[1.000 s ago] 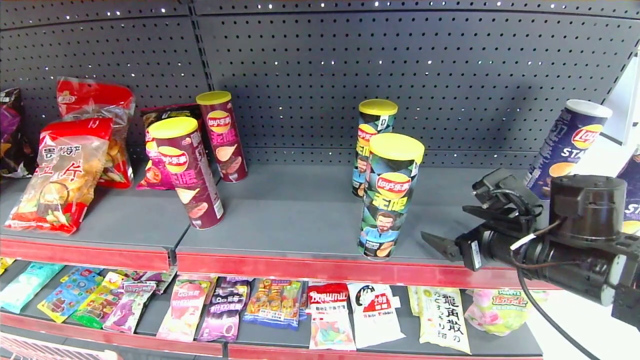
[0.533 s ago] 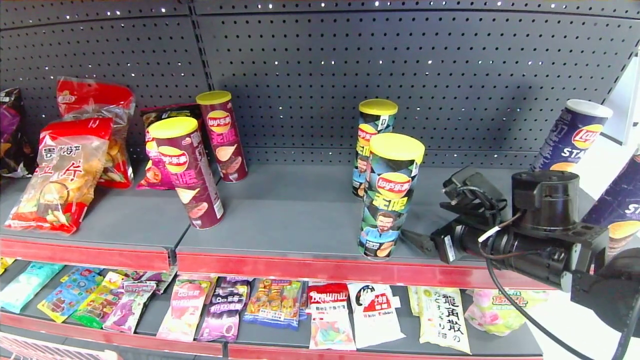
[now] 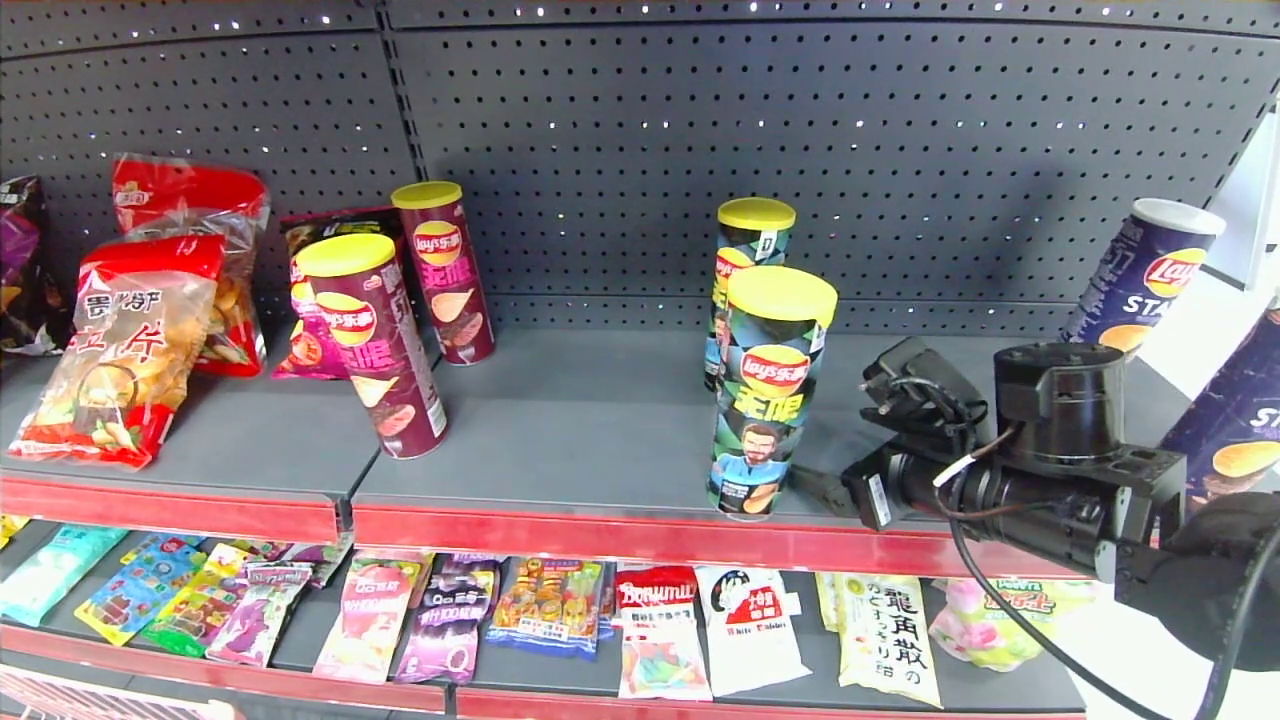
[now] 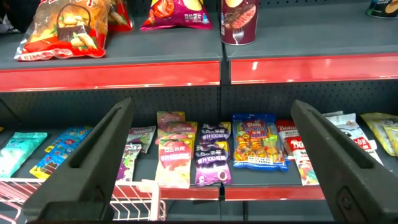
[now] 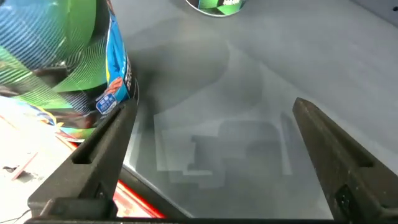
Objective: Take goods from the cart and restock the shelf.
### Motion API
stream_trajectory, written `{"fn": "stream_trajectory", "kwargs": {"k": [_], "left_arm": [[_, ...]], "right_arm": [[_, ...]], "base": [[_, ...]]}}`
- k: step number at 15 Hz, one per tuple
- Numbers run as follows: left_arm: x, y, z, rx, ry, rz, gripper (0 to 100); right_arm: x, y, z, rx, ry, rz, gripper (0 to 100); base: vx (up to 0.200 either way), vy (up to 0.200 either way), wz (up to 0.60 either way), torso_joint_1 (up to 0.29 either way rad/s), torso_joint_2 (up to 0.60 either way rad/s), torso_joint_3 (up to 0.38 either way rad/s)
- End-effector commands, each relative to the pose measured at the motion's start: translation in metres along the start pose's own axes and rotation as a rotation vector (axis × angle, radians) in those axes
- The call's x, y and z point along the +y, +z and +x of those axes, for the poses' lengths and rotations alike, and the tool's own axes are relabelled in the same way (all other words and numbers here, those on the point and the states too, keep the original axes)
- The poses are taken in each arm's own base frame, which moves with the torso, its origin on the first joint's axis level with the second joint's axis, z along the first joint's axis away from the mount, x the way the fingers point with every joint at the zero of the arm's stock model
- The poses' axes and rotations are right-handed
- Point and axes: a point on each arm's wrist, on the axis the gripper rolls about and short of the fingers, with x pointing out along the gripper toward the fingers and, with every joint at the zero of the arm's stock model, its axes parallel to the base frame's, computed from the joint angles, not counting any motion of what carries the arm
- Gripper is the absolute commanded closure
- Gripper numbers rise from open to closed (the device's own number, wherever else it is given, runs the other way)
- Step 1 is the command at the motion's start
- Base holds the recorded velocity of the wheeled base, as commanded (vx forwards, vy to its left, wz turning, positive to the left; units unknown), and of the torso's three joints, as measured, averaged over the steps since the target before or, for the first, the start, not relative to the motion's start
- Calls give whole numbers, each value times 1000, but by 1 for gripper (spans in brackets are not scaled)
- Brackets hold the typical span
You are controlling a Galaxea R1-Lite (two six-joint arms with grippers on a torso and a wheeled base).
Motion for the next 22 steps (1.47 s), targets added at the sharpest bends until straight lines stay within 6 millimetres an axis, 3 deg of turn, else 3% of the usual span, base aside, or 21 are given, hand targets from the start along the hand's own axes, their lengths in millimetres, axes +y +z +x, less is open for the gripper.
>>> {"fn": "stream_trajectory", "kwargs": {"k": [1, 16, 19, 22], "left_arm": [[0, 0, 0, -1, 0, 1, 0], [0, 0, 0, -1, 0, -1, 0], [0, 0, 0, -1, -5, -1, 0], [-1, 0, 0, -3, -55, -1, 0]], "right_arm": [[3, 4, 2, -13, 8, -6, 0], [3, 4, 3, -13, 8, 0, 0], [-7, 10, -17, -52, -40, 12, 0], [-5, 4, -91, -151, -72, 9, 0]], "base": [[0, 0, 0, 0, 0, 0], [0, 0, 0, 0, 0, 0], [0, 0, 0, 0, 0, 0], [0, 0, 0, 0, 0, 0]]}}
